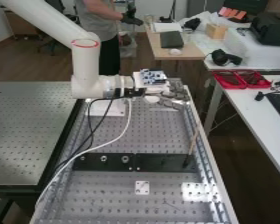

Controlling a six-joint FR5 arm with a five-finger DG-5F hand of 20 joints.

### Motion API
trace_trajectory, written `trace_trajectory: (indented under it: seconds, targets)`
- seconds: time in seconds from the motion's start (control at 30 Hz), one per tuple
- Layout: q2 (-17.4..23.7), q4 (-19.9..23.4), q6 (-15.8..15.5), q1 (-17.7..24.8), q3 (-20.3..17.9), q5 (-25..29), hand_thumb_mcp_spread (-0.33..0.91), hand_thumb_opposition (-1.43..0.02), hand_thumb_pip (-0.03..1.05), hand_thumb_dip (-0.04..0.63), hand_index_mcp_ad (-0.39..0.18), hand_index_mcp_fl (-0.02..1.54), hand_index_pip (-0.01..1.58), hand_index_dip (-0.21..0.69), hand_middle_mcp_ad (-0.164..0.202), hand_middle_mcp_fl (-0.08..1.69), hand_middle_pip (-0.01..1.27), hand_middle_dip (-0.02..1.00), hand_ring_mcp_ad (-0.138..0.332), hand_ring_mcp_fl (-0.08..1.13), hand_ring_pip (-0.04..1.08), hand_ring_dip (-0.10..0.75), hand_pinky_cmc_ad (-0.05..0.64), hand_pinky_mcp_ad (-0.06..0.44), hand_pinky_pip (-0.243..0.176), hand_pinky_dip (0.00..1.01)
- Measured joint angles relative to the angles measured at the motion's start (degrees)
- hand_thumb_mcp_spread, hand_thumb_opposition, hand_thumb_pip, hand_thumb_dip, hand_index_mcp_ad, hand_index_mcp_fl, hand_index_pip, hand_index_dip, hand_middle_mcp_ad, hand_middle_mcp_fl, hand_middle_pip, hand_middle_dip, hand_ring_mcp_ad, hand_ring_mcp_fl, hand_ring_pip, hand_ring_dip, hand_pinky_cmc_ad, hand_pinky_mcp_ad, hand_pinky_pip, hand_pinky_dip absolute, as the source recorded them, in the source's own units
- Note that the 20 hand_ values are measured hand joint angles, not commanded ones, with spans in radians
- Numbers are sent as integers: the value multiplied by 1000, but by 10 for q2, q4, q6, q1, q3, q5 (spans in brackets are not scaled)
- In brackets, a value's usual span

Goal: Grab the pcb board and place it in the clear container

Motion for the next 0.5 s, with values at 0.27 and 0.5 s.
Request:
trace_trajectory:
  seconds: [0.27, 0.5]
  targets:
    - [7, -8, -2, -8, -3, -5, 590, -836, 340, 298, -237, 387, 627, 382, 66, 66, 145, 195, 113, 28, 120, 52, 360, 283, -59, 154]
    - [47, -24, 0, -25, -9, -19, 590, -834, 340, 298, -227, 391, 559, 382, 58, 66, 145, 195, 101, 28, 117, 52, 346, 264, -59, 154]
